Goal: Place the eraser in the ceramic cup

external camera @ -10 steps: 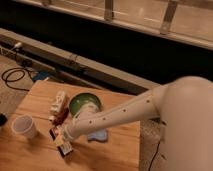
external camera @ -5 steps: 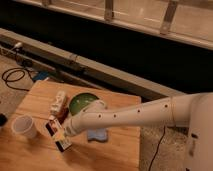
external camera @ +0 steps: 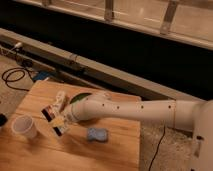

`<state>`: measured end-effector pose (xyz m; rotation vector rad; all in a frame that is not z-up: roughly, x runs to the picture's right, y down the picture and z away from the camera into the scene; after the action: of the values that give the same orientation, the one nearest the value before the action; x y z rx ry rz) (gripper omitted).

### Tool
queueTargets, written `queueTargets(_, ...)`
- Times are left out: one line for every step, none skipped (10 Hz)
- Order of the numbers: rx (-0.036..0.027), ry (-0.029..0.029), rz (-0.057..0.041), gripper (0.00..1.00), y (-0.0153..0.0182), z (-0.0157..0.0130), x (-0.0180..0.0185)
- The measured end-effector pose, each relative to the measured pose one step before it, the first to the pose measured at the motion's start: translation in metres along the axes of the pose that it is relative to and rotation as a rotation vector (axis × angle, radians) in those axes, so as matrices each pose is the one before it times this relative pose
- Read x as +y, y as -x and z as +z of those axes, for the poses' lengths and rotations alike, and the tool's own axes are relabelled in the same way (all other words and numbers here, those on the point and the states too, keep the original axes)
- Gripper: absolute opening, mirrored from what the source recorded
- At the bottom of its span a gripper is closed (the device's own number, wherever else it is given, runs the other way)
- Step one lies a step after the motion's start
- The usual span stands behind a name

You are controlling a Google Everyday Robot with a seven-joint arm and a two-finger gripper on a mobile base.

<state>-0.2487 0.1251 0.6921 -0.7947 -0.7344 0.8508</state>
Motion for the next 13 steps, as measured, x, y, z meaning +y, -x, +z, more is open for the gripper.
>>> queueTargets(-0.01321, -0.00259, -0.04097, 0.0, 0.02008, 0.00072, 0.00102)
queueTargets(-0.00396, -0.00492, -0.03619, 0.0, 0.01639, 0.00275, 0.0027)
queueTargets(0.00941, -0.00698, -0.05248, 0.0, 0.01911, 0.00681, 0.00604)
queueTargets(0.01896, -0.00713, -0.05652, 0.0, 0.02332, 0.00944, 0.00853)
queueTargets(0.02162, -0.00875, -0.03551, 0.0, 0.01631, 0.00692, 0.00498)
queueTargets(0.01798, -0.00561, -0.03195, 0.0, 0.01584, 0.00629, 0.00631)
queueTargets(0.00634, -0.00362, -0.0112, 0.0, 0.00519, 0.0018, 0.00144)
queueTargets(-0.00013, -0.00116, 0.00049, 0.0, 0.00006, -0.0004, -0.00056)
queueTargets(0.00001, -0.00234, 0.00178, 0.0, -0.00083, -0.00092, -0.00146)
queueTargets(0.00003, 0.00018, 0.00005, 0.0, -0.00002, 0.00008, 0.00007)
queueTargets(0.00024, 0.00092, -0.00065, 0.0, 0.0002, 0.00043, 0.00051)
queueTargets(0.00009, 0.00129, -0.001, 0.0, 0.00042, 0.00057, 0.00078)
queueTargets(0.00023, 0.00075, -0.00077, 0.0, 0.0002, 0.00044, 0.00045)
